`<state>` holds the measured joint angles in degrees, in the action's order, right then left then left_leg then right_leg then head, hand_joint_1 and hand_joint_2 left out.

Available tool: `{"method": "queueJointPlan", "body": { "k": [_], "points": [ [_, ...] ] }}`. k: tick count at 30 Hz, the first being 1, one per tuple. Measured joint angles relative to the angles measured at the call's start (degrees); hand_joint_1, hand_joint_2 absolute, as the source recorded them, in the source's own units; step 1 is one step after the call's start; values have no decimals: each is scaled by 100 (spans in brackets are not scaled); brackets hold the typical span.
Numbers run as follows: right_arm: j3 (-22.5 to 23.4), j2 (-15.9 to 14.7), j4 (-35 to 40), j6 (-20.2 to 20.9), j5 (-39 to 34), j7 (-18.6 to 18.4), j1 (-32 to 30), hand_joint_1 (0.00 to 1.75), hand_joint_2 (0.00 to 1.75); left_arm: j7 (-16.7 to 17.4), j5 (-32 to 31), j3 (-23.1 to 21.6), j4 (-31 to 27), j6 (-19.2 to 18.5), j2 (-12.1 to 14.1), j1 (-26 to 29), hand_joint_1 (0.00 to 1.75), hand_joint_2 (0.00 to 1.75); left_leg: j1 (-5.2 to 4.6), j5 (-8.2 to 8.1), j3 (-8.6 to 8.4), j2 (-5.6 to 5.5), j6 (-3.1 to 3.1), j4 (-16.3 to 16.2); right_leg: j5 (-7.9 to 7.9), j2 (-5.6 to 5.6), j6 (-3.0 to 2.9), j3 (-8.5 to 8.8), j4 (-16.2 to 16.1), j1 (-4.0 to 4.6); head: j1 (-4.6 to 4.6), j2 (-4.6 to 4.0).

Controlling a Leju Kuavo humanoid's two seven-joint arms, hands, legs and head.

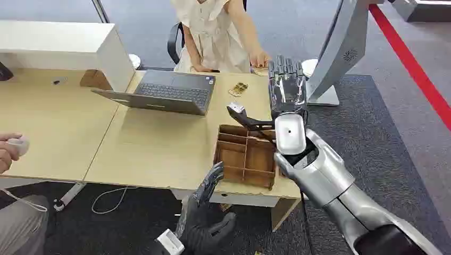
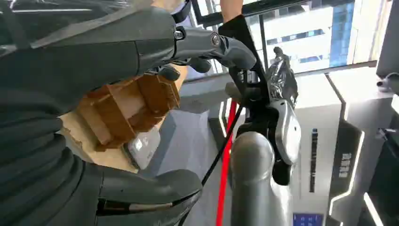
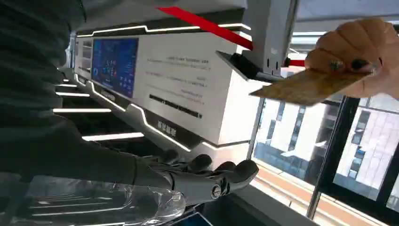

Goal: Pass the card to the sensor for recognition and then transmit it.

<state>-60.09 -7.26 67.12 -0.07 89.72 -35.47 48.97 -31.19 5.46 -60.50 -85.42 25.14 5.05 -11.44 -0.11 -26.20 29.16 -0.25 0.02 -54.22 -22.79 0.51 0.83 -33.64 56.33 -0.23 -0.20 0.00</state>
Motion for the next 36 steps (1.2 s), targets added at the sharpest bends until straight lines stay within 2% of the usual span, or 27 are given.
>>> {"method": "queueJointPlan", "body": {
  "k": [6,12,20,21,22,36],
  "points": [
    [81,-166,-282,105,0,151,116,0,175,44,90,-81,31,0,-22,-98,0,175,0,0,1,0,0,0,1,0,1,0,-1,-2,2,0],
    [212,-243,-588,-59,0,267,192,0,175,129,66,-83,26,-122,-24,-100,0,175,0,0,1,0,0,-1,1,0,0,0,0,-2,0,0],
    [306,-284,-829,-306,-179,199,373,0,175,103,-33,-46,35,-511,-66,-97,0,175,0,0,0,1,0,-1,1,1,0,0,0,-1,0,0],
    [315,-288,-841,-319,-199,199,373,58,175,103,-37,-39,37,-529,-74,-97,0,175,0,0,0,1,0,-1,1,1,0,0,0,-1,0,0],
    [319,-295,-857,-338,-216,199,373,175,175,103,-48,-31,42,-559,-83,-97,0,175,0,0,0,1,0,-1,1,1,0,0,0,-1,0,0],
    [321,-315,-944,-861,-529,219,378,175,175,0,-4,4,166,-566,-175,-143,0,175,0,0,0,1,1,-1,1,1,0,1,0,-1,0,0]
  ]
}}
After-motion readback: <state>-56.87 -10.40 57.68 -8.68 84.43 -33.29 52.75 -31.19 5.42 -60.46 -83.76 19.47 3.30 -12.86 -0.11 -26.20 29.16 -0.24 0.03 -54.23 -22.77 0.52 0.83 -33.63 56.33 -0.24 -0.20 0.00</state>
